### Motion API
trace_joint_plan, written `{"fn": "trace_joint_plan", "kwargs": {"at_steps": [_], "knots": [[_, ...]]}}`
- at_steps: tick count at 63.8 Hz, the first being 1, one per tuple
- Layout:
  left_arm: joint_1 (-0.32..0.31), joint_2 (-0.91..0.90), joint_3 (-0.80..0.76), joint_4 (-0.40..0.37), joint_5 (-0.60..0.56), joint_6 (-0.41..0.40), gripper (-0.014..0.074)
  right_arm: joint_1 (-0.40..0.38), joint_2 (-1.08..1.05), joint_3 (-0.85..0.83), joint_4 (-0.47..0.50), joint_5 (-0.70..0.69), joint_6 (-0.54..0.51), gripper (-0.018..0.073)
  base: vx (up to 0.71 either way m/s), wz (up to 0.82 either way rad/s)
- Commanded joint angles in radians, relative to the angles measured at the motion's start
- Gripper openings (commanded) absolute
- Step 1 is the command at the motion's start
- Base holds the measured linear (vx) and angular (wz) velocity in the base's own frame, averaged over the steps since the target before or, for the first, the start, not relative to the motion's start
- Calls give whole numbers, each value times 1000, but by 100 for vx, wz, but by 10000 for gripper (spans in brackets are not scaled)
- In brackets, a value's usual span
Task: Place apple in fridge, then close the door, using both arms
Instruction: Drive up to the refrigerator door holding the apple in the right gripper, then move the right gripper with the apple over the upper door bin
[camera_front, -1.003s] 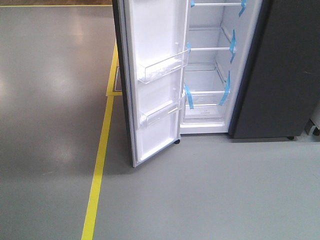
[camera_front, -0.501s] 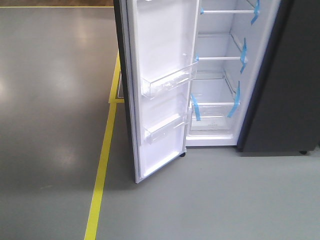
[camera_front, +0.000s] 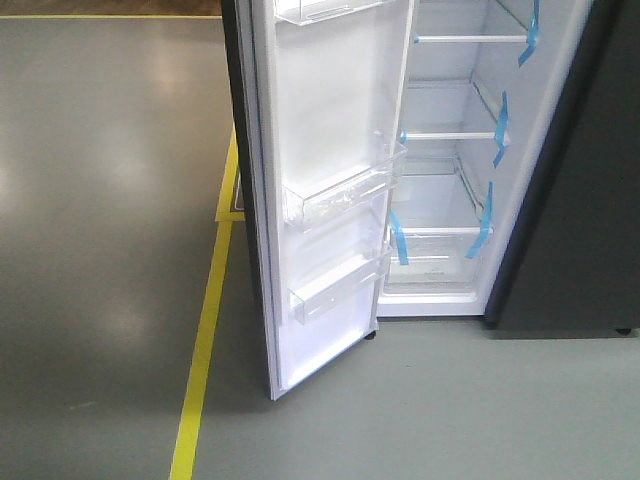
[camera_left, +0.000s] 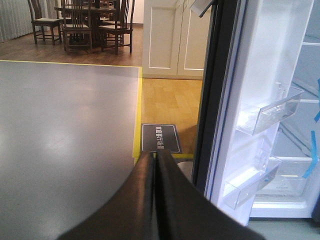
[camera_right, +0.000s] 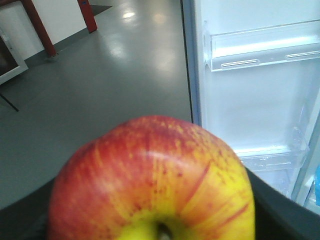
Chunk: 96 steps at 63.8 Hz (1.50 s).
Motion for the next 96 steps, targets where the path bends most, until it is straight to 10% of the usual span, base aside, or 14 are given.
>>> {"fn": "trace_joint_plan", "kwargs": {"at_steps": [1,96], "knots": [[-5,-14,21,-5,-77,-4,-6,-1,-25,-19,53,-6,-5,-6,19,-1],[-5,-14,21,-5,-77,-4,-6,-1,-25,-19,53,-6,-5,-6,17,-1]]}}
